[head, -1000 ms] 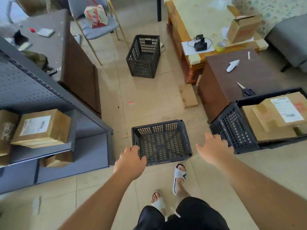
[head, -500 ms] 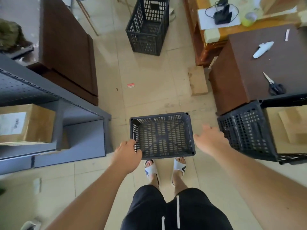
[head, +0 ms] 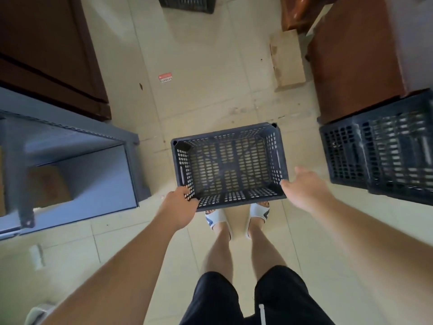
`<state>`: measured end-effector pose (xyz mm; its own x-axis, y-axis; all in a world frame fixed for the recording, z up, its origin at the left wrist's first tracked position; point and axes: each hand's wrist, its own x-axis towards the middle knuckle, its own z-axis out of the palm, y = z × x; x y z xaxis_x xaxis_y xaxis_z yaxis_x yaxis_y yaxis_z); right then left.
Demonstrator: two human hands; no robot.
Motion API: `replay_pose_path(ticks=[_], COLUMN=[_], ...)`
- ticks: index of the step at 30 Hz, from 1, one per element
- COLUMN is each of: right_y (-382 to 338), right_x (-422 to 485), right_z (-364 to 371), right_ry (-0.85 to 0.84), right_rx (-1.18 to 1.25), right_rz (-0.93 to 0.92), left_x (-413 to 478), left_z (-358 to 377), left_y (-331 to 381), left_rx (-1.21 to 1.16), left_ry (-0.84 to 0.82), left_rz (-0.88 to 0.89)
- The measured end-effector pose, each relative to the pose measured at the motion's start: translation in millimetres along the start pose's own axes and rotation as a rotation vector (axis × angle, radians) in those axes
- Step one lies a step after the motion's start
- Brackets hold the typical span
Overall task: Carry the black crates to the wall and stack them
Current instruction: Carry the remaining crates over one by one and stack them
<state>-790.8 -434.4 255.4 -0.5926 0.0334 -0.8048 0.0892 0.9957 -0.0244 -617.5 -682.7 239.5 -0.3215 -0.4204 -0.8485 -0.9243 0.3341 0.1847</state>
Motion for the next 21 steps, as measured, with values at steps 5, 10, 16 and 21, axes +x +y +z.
replay_pose_path(ticks=[5, 10, 16, 21], right_y=[-6.5, -6.1, 9.0, 18.8], right_x=[57.0, 125.5, 209.0, 264.9], right_z=[44.4, 83.0, 118.7, 131.5], right_ry=[-0.030, -0.020, 0.052, 0.165], right_rx=[0.056, 0.040, 0.065, 0.055], right_rz=[0.027, 0.038, 0.100, 0.129], left_x=[63.9, 123.0, 198.2, 259.9], left_z=[18.4, 46.6, 74.1, 77.1], left_y=[-17.2, -28.1, -46.0, -52.2], left_rx=[-0.081, -0.139, -0.157, -0.159], left_ry=[-0.010, 0.028, 0.178, 0.352], left_rz=[-0.065, -0.127, -0.135, -0.146])
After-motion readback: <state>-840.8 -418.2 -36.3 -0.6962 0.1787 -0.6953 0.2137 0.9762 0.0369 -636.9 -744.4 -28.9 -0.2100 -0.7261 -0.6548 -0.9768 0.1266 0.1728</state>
